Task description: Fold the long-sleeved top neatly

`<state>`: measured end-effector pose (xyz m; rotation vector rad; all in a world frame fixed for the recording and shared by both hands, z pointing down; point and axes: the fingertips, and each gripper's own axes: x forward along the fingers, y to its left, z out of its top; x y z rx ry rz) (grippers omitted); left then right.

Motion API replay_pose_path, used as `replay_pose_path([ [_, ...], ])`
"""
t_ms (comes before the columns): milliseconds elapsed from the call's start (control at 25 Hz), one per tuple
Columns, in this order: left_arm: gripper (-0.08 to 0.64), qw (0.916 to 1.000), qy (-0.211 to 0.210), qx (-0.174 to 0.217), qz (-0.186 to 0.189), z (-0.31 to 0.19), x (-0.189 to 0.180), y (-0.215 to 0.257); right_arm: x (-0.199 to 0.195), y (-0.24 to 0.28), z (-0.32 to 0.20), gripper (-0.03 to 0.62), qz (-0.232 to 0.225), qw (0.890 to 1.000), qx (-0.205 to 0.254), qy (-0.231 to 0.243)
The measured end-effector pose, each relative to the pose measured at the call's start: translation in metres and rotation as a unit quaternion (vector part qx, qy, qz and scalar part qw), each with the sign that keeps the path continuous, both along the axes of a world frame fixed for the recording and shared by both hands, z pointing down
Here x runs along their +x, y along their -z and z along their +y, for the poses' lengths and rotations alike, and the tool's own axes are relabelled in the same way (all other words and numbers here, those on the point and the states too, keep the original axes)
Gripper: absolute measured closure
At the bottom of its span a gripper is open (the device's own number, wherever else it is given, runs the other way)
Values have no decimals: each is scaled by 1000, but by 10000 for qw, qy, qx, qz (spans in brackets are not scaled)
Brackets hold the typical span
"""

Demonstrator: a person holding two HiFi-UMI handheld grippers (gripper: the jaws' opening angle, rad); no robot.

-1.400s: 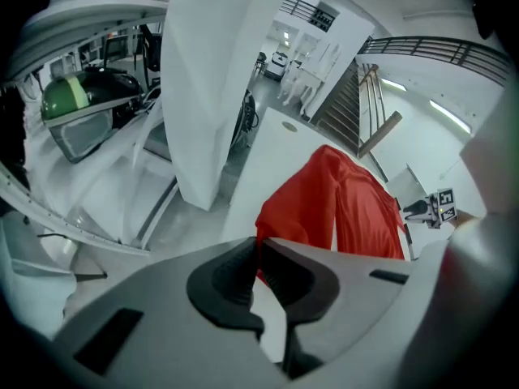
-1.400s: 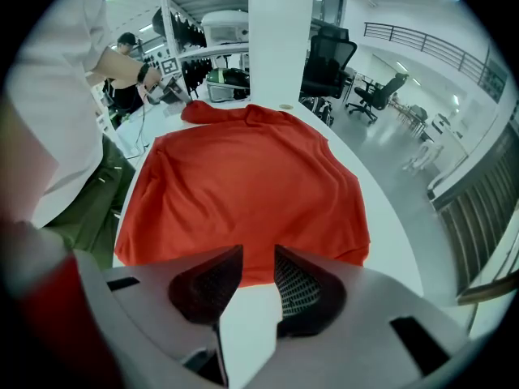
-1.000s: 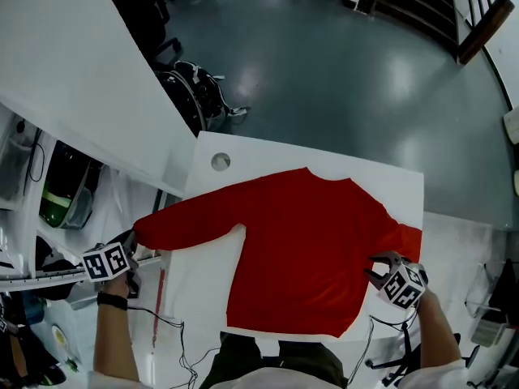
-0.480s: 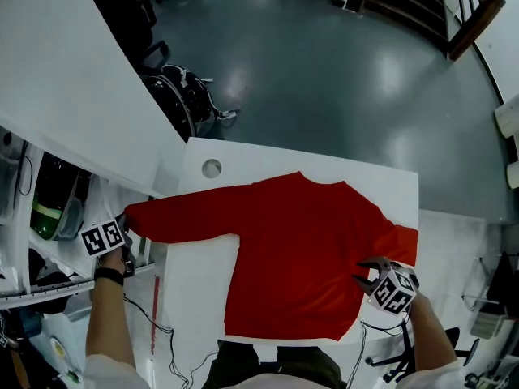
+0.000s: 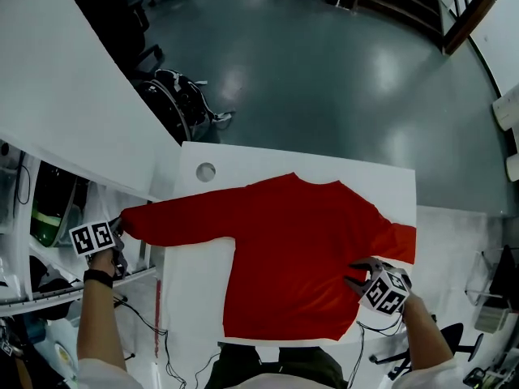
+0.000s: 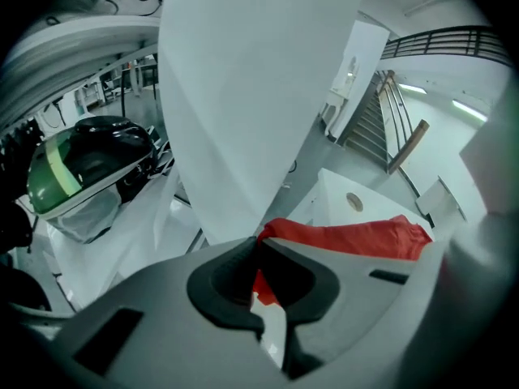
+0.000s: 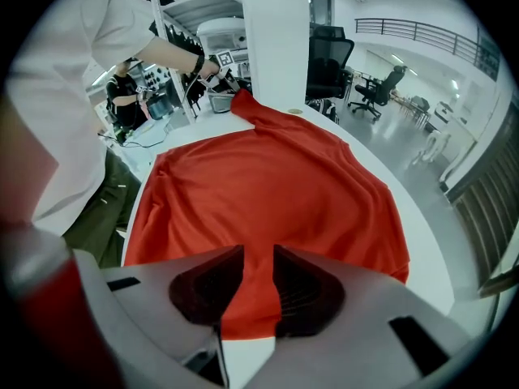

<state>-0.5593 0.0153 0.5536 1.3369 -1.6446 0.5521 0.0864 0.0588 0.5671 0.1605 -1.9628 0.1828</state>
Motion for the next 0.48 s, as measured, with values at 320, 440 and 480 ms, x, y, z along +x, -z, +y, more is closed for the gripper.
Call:
replay_pose_path([
  [320,538,9974,-633,244,227,-27,23,77,-38,4,-23,486,-490,9972,397,-401],
  [440,538,9981,-434,378,204,-36,16,96,-85,12,-39,497,-791,9936,708,-376],
  [480,538,9983,-364,414,199,-38,13,100,-104,13,-43,497,-899,9923,794,-321],
])
